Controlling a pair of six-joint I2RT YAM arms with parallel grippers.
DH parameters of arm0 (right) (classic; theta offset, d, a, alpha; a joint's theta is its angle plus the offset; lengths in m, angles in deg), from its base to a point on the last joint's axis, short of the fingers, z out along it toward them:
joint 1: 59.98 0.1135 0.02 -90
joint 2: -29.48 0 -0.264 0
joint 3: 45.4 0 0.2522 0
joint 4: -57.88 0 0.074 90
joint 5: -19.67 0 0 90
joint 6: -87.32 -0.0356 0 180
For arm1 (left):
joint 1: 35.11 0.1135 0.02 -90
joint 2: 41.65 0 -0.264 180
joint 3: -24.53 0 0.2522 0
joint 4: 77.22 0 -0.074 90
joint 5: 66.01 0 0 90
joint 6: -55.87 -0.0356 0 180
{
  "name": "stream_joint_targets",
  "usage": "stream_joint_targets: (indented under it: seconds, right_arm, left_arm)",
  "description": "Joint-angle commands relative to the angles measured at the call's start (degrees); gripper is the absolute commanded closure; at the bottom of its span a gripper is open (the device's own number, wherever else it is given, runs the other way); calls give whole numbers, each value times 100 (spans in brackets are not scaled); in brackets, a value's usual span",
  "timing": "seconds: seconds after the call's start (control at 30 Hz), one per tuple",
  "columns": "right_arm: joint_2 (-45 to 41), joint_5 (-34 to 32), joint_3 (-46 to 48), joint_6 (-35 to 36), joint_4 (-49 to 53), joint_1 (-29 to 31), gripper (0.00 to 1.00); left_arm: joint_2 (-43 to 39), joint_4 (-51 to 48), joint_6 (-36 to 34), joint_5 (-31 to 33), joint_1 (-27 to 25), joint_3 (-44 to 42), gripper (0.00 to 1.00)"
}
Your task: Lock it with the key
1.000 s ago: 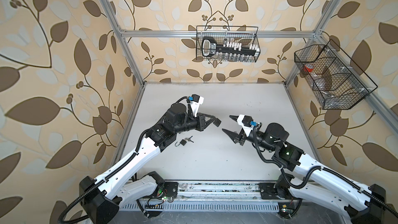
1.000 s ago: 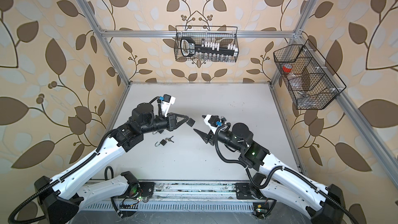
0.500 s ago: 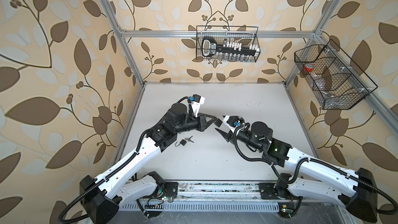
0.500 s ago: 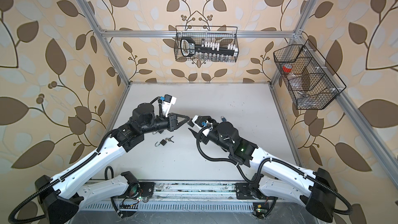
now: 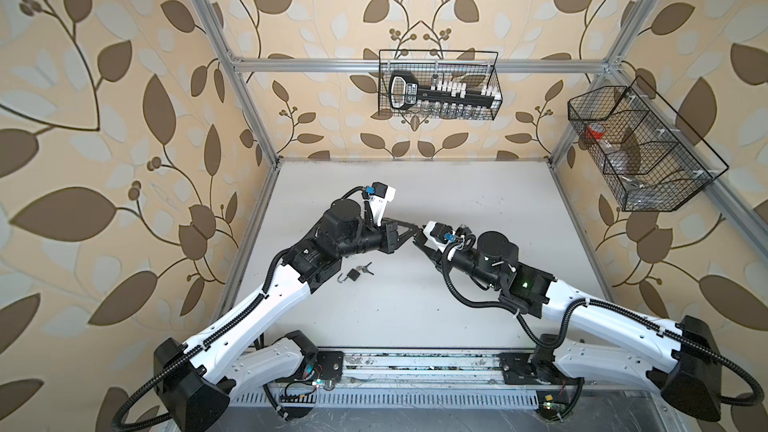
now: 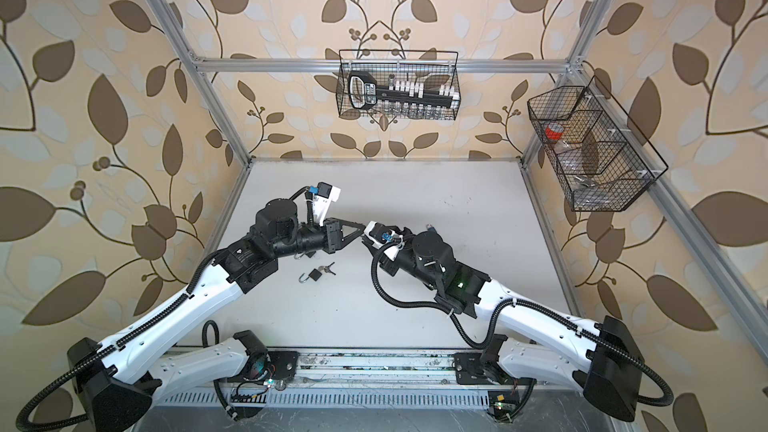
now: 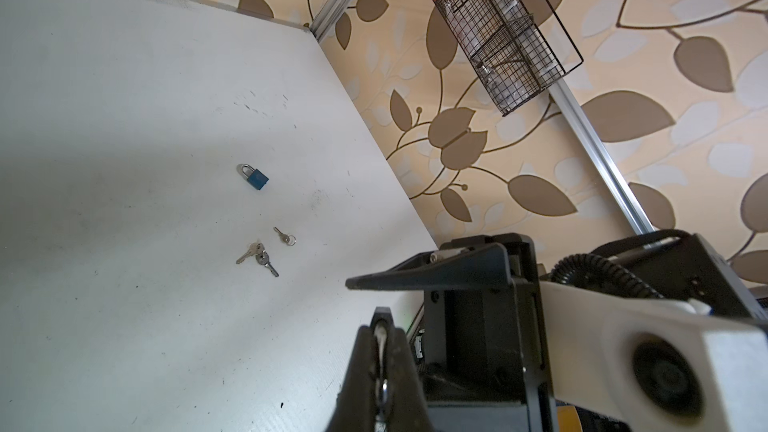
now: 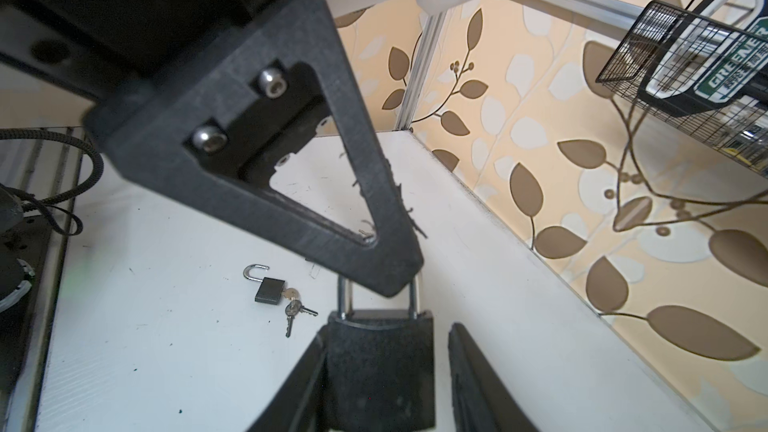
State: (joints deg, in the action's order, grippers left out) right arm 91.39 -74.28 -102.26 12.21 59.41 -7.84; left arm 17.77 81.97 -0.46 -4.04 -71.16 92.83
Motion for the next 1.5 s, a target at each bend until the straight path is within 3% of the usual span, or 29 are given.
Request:
stream_joint_targets:
  seconds: [0.0,0.27,0.33,0.43,0.57,0.7,0.8,1.0,1.23,1.47]
  right_arm:
    - [13,-24,-222,56,-45,16,60]
    - [-25,-74,-224,86,47,15,79]
    - [-71,-95,-264,37,160,15,98]
    - [-230,-101,-169,-14,223,15,100]
    - [-585,34,71,22,244,11,100]
    - [-848,-51,87,-11,625,13,100]
    - [-991,-63,115,-79,819,11,100]
    - [-875,156,-7,-192,1382,-96,100]
    - [-517,1014,-133,-622,1745,-985,100]
    - [-90,1381,-187,-866,2131,-1782,100]
  left_arm:
    - [-27,279,-5,-97,-45,151,100]
    - [-27,231,-27,-37,-40,150,100]
    - [4,146,-59,-40,-41,203,100]
    - [18,-23,-175,-36,-41,303,99]
    - [-27,-116,-253,72,-41,357,66]
    - [-9,-335,-322,244,-41,504,49]
    - [39,-464,-420,279,-37,596,21]
    - [88,-785,-416,832,-36,628,2]
    - [-34,-1074,-310,1670,214,267,1]
    - [-122,-915,-142,1521,640,-224,1]
